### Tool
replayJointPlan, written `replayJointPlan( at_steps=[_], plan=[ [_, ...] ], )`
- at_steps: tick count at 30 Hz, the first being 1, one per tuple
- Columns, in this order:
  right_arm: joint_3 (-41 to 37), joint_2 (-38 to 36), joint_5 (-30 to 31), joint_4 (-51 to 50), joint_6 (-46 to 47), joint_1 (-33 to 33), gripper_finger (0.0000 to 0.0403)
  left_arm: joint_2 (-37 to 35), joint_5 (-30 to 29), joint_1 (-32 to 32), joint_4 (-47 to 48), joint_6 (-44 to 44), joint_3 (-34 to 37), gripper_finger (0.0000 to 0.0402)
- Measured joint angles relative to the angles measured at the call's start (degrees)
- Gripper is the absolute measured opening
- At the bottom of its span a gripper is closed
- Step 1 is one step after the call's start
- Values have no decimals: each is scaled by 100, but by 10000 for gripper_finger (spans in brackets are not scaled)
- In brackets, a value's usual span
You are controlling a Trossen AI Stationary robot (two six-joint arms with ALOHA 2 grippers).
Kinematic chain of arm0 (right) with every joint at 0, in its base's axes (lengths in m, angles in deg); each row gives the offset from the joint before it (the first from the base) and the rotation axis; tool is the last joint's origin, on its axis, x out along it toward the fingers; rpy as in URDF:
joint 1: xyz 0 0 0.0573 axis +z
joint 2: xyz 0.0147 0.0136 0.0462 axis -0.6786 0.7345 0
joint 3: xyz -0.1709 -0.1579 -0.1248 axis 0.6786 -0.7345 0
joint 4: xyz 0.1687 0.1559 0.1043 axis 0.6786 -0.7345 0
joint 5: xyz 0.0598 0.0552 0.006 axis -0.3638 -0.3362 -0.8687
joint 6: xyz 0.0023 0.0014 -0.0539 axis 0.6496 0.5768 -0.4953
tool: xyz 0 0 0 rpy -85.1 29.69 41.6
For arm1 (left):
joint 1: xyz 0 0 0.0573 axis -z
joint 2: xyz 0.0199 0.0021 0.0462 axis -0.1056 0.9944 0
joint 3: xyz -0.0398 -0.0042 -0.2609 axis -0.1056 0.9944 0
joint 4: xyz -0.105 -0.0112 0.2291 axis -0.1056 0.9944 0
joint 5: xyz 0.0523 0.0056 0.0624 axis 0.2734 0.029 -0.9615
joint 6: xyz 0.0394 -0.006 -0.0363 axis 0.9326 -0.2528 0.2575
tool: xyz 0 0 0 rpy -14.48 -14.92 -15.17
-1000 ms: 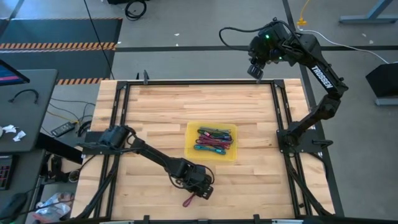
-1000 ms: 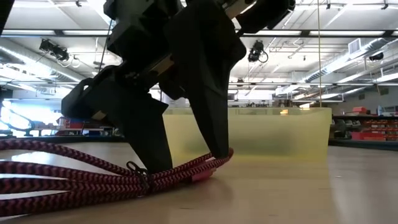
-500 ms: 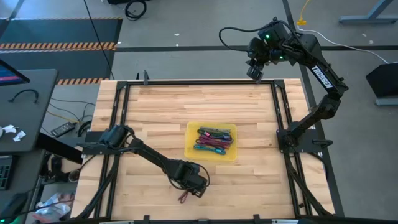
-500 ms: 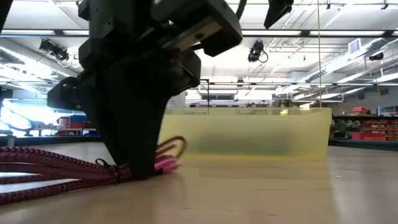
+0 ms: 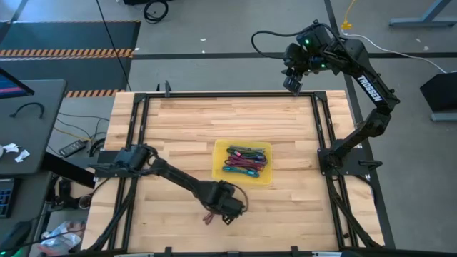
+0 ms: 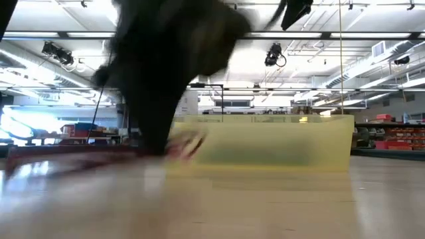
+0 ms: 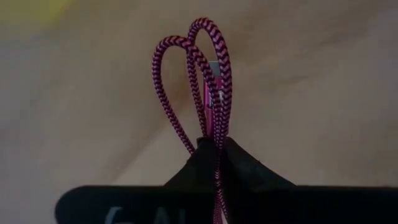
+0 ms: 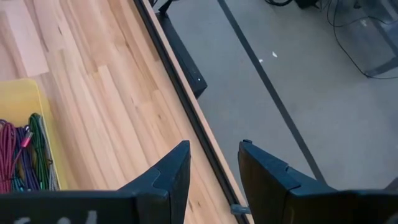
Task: Pick and place USB-C Cables
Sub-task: Put the pink charger cable into the yellow bin
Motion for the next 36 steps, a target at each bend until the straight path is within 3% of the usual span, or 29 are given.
replayJointPlan(
  at_steps=[5,12,18,30,36],
  plan=[
    [0,0,-4,12,2,0,138,-69,-102,7,1515,603,-1555,8],
    [0,0,-9,8,2,0,137,-81,-1062,-122,3387,970,-3557,8],
    [0,0,-2,6,4,0,137,-529,-1591,-639,3559,1971,-3301,8],
    [0,0,11,21,378,0,137,-501,-1405,-2335,2955,5879,-3288,8],
    [1,0,13,29,674,0,137,-501,-1165,-2838,2901,7267,-3290,8]
  ],
)
